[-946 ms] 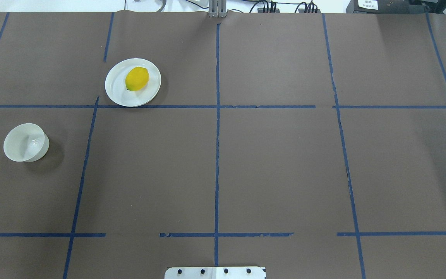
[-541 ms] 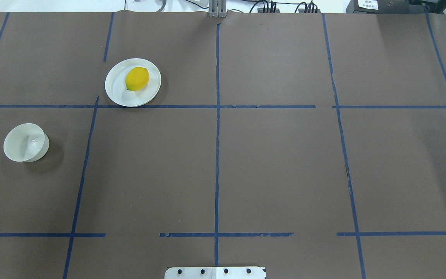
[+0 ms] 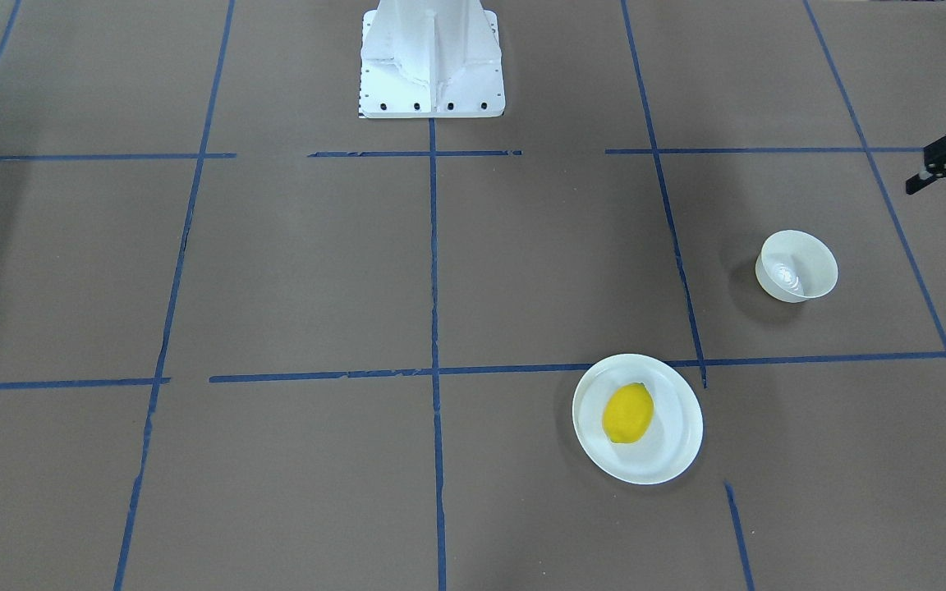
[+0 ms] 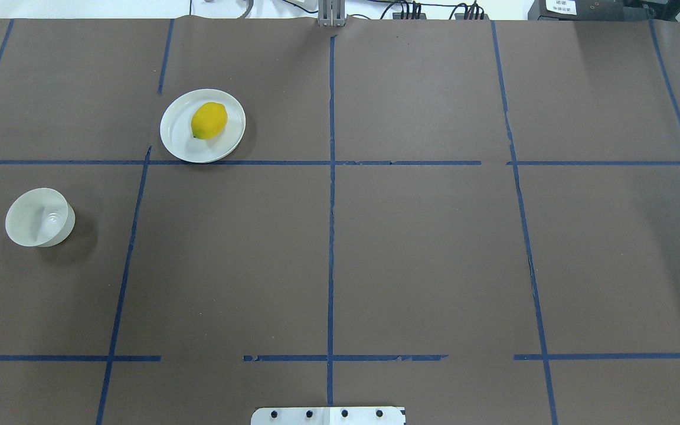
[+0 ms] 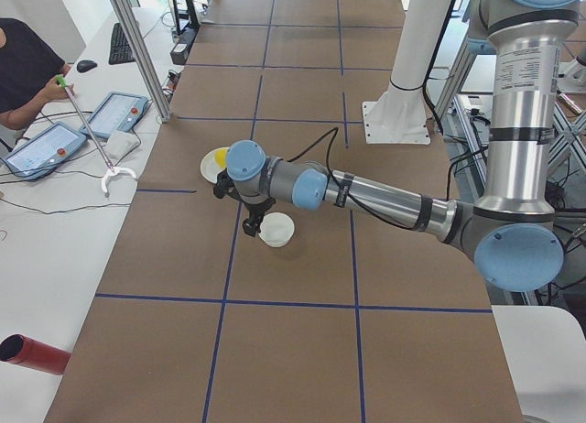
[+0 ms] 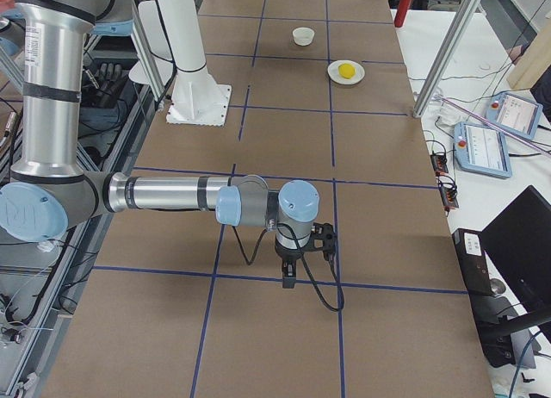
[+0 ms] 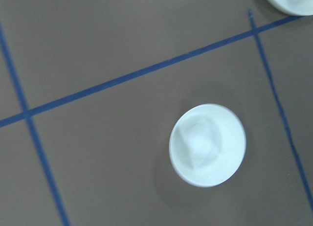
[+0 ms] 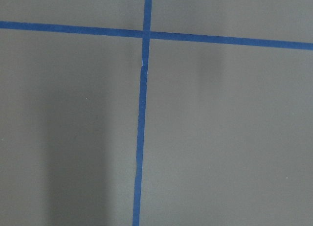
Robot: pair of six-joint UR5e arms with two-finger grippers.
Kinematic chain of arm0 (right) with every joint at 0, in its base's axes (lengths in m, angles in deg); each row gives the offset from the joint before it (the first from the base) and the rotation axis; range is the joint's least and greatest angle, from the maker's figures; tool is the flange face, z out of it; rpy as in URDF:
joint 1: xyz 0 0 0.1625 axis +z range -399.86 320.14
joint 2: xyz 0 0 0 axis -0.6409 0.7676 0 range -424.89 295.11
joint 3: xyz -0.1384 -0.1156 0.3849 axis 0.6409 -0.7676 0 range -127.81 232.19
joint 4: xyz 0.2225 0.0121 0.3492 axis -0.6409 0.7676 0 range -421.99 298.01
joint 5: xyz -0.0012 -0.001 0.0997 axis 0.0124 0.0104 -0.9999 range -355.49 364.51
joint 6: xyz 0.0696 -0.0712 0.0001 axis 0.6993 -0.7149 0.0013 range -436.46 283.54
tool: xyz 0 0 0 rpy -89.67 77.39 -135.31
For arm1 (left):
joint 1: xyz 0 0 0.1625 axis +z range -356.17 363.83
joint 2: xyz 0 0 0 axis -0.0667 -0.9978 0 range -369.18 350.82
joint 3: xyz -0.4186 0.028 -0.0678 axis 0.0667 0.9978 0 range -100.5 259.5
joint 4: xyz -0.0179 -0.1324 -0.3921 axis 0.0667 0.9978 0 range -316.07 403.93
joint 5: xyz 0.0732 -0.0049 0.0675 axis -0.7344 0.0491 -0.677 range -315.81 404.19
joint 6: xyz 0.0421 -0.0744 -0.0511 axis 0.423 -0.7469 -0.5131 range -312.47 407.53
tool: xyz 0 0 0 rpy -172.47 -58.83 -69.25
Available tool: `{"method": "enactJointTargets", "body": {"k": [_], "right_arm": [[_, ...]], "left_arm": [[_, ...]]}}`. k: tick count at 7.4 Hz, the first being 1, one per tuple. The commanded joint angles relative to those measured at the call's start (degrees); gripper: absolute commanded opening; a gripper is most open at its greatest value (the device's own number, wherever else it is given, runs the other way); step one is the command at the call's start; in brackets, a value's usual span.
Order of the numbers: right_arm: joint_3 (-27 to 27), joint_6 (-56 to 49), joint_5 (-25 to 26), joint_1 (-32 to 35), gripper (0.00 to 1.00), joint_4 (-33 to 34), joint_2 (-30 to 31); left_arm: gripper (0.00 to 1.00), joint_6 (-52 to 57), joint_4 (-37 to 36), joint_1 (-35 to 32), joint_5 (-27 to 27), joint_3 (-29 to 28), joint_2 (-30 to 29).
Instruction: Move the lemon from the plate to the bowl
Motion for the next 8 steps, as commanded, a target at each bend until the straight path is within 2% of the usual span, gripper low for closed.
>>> {"method": "enactJointTargets", "body": {"k": [1,2,3,4,5,6,8], "right_arm": [[0.0,0.0,0.0,0.0,1.00,0.0,0.0],[0.0,0.0,0.0,0.0,1.00,0.0,0.0],[0.0,0.0,0.0,0.0,1.00,0.0,0.0],[0.0,0.0,0.0,0.0,1.00,0.0,0.0],[0.0,0.0,0.0,0.0,1.00,0.0,0.0],[0.0,0.0,0.0,0.0,1.00,0.0,0.0],[0.0,0.0,0.0,0.0,1.00,0.0,0.0]], "left_arm": [[1.00,-7.9,2.1,12.0,-4.9,-0.9,-13.5],[1.00,-9.9,2.0,18.9,-16.3,-3.0,-20.2],[1.00,-10.5,2.4,22.6,-26.7,-6.9,-24.8],[1.00,-10.8,6.7,24.8,-30.1,-13.2,-27.4],[1.00,-14.6,14.7,25.1,-30.1,-20.4,-29.7],[1.00,-16.8,19.5,27.6,-30.4,-27.2,-33.0],[1.00,-16.7,20.2,27.6,-30.4,-32.0,-35.3]]}}
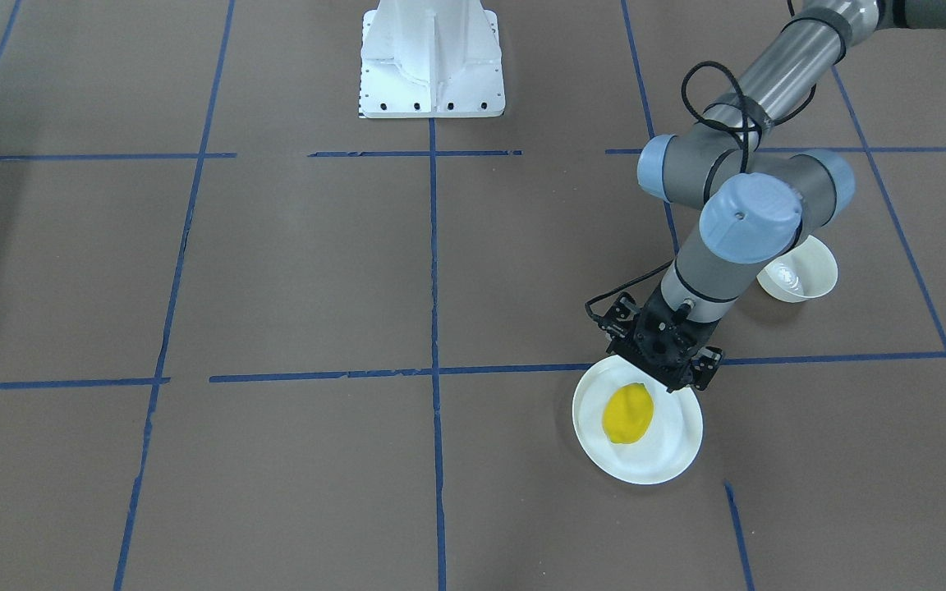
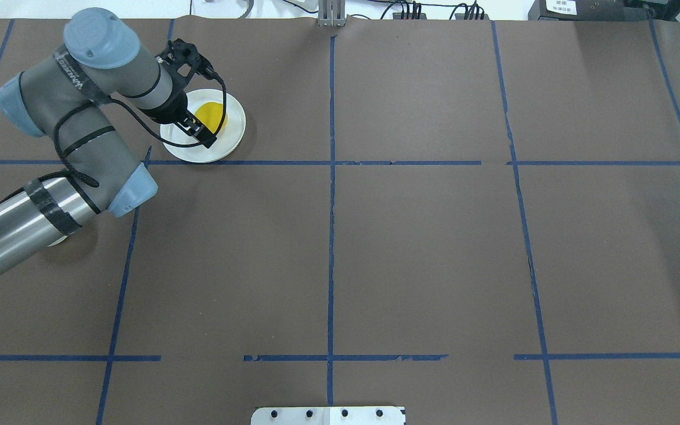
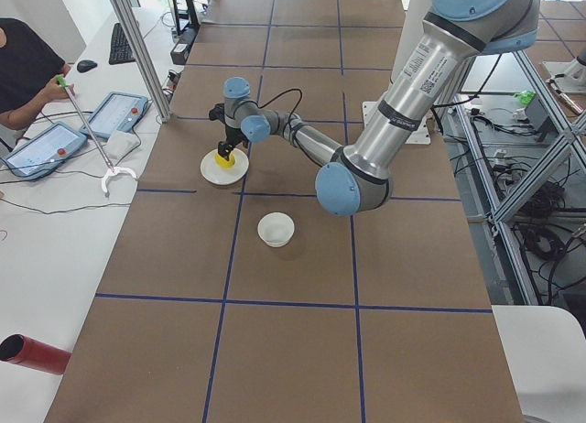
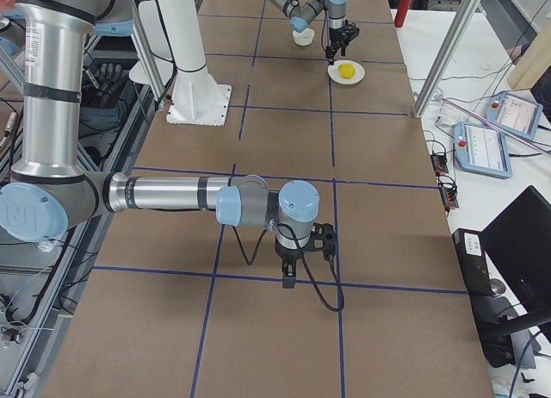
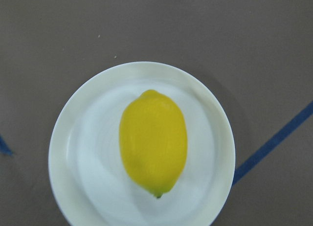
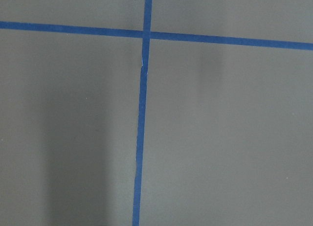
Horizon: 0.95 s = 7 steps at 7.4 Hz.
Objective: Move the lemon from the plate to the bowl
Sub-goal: 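Move the left gripper over the yellow lemon on the white plate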
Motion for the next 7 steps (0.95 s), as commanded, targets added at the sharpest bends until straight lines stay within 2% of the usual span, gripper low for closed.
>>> {"method": "enactJointTargets", "body": {"k": [1,6,7], "right_arm": [[0.0,0.0,0.0,0.0,1.00,0.0,0.0],[0.0,0.0,0.0,0.0,1.00,0.0,0.0],[0.0,0.0,0.0,0.0,1.00,0.0,0.0]], "left_arm": [[1.00,-0.5,1.7,0.4,-0.2,-4.2,-1.9],[1.00,-0.3,4.0,-0.6,-0.5,-5.0,-2.3],[1.00,-0.7,6.0,-0.7,-3.3,-6.6,-2.4]]}}
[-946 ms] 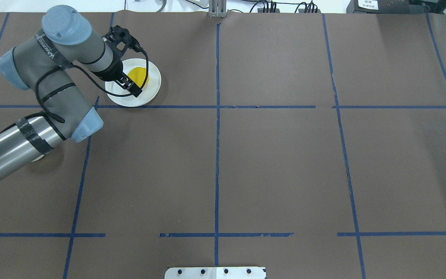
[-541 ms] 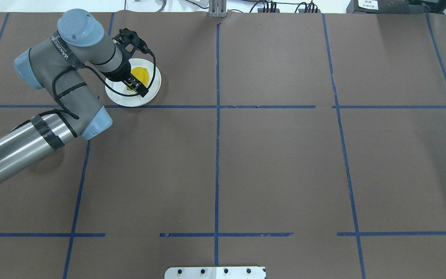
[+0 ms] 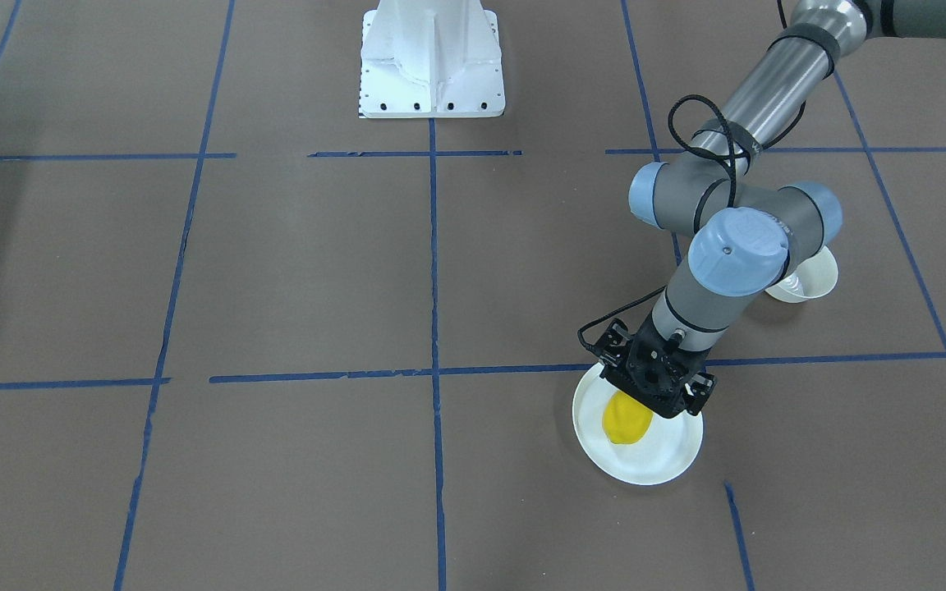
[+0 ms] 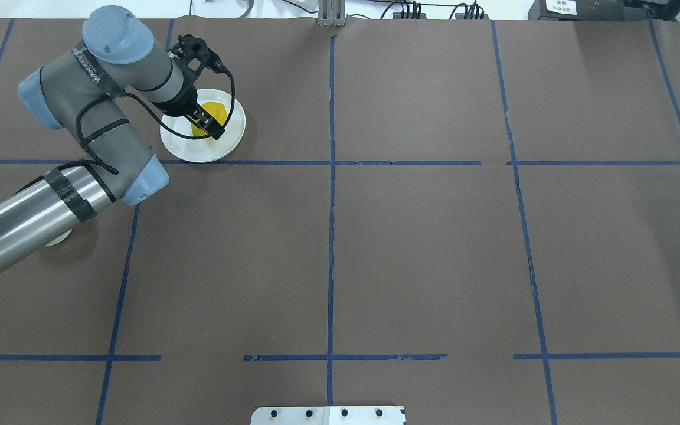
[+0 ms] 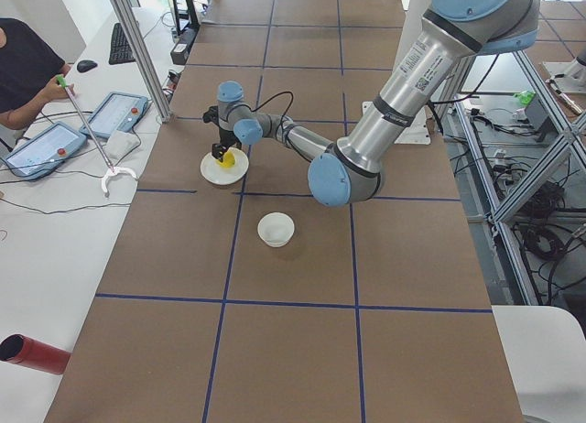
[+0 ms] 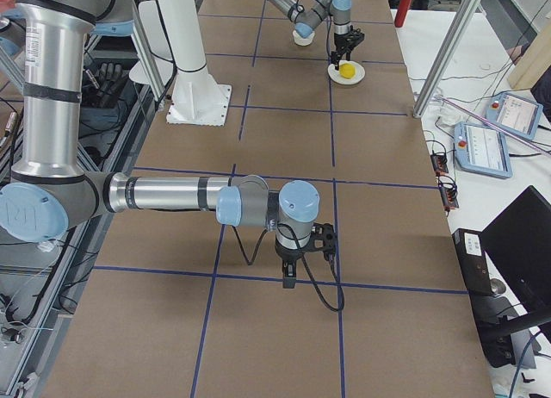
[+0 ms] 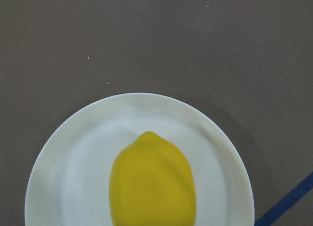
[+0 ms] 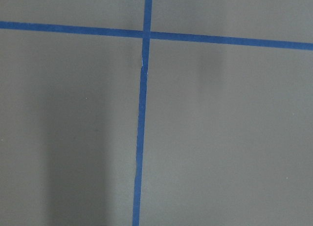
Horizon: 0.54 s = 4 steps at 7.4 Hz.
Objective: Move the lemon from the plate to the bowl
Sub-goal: 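Lower the left gripper around the lemon and close it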
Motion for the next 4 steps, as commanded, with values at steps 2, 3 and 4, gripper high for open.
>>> {"method": "enactJointTargets", "body": {"k": [2,3,4], "right_arm": [[0.0,0.0,0.0,0.0,1.00,0.0,0.0],[0.0,0.0,0.0,0.0,1.00,0.0,0.0],[0.0,0.0,0.0,0.0,1.00,0.0,0.0]], "left_arm": [[1.00,-2.9,4.6,0.1,-2.6,-3.7,-0.5],[1.00,-3.4,5.9,0.2,-2.6,-5.0,-0.8],[1.00,-4.6,6.0,0.9,-2.6,-5.0,-0.8]]}}
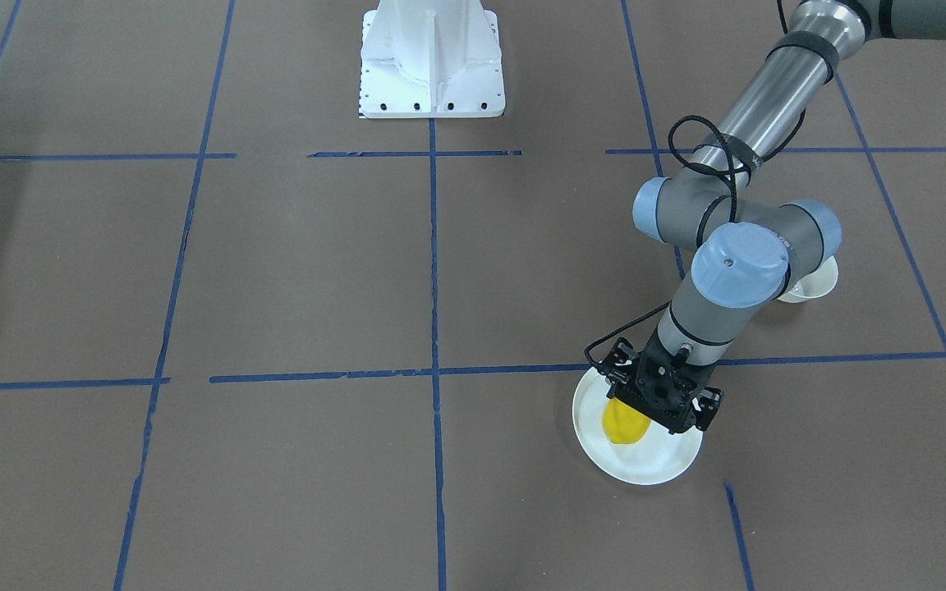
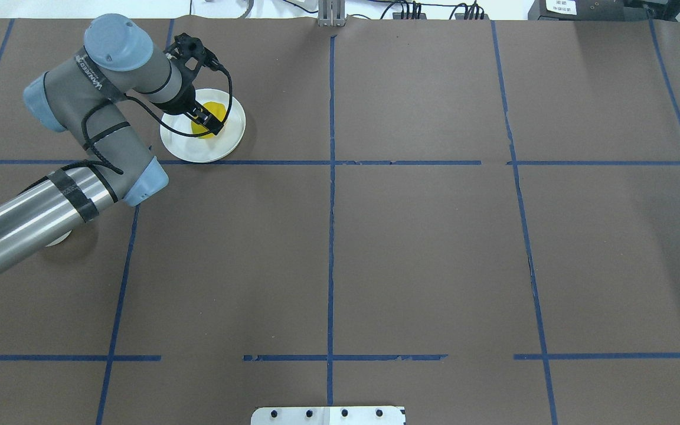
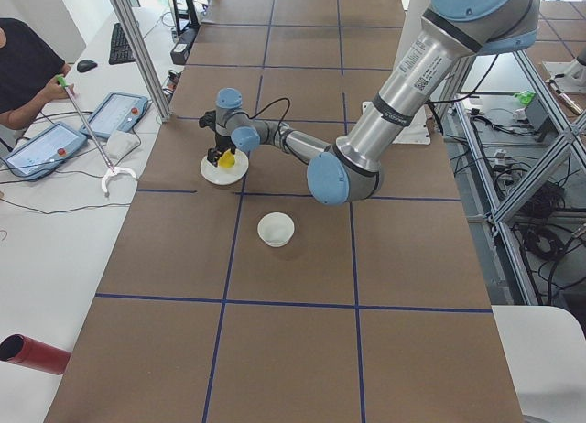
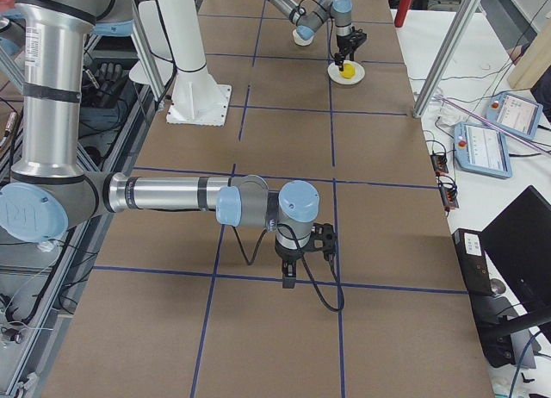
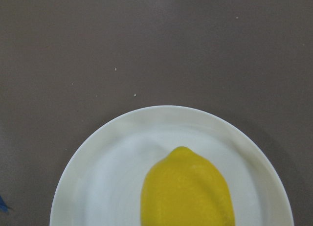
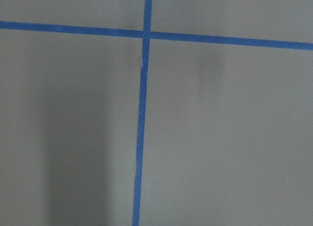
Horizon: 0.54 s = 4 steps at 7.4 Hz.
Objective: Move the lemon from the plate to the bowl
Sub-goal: 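Lower the left gripper around the lemon and close it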
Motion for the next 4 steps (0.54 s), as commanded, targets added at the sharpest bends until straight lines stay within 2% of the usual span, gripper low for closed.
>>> {"method": "enactJointTargets", "body": {"k": [1,3,4], "right_arm": [[0.0,0.0,0.0,0.0,1.00,0.0,0.0],[0.0,0.0,0.0,0.0,1.00,0.0,0.0],[0.0,0.0,0.0,0.0,1.00,0.0,0.0]], "left_arm": [[1.00,-1.3,0.9,0.9,-0.1,-0.8,0.0],[0.99,-1.4,3.0,0.9,-0.1,-2.1,-0.1],[0.95,-1.5,3.0,0.9,-0.1,-2.3,-0.6]]}}
